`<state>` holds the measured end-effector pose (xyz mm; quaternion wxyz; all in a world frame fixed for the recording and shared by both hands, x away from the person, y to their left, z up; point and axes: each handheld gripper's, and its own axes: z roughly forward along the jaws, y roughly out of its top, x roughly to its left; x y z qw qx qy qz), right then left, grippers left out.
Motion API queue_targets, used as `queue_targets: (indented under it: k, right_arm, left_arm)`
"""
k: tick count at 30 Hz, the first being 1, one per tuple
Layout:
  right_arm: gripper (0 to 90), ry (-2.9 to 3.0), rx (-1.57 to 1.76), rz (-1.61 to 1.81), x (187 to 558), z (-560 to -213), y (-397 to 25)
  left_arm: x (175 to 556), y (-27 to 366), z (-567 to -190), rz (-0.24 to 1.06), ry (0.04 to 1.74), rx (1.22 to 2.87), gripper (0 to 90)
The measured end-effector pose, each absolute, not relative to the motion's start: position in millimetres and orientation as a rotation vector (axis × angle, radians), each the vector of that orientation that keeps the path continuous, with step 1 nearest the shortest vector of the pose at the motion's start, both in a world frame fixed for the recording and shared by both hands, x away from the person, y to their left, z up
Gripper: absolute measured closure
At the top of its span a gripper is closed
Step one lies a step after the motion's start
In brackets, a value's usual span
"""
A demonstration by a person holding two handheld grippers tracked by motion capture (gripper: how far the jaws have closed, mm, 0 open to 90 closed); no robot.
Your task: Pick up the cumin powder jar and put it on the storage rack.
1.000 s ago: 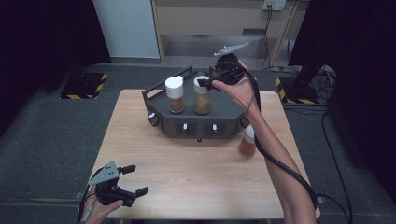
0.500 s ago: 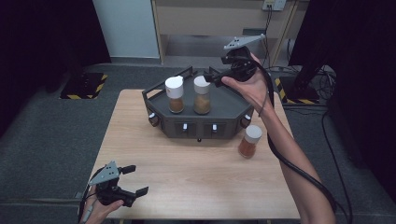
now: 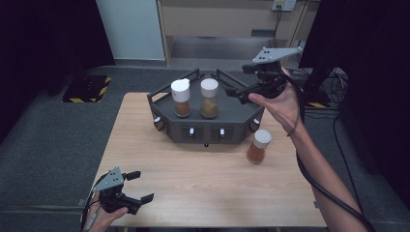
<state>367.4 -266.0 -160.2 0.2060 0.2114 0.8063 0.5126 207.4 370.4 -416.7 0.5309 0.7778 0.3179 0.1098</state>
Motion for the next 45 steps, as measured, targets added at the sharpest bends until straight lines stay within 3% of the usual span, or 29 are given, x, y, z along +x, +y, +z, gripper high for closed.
queue_targets:
  k: [19, 45]
  right_arm:
    - [6.0, 2.210, 0.644, 1.452, 306.4, -205.7, -333.9]
    - [3.7, 2.124, 0.745, 1.492, 226.0, -277.2, -390.6]
  left_arm:
    - [207.2, 369.4, -416.1, 0.265, 0.756, 1.861, 0.6]
    - [205.3, 370.8, -416.8, 0.275, 0.766, 1.845, 0.4]
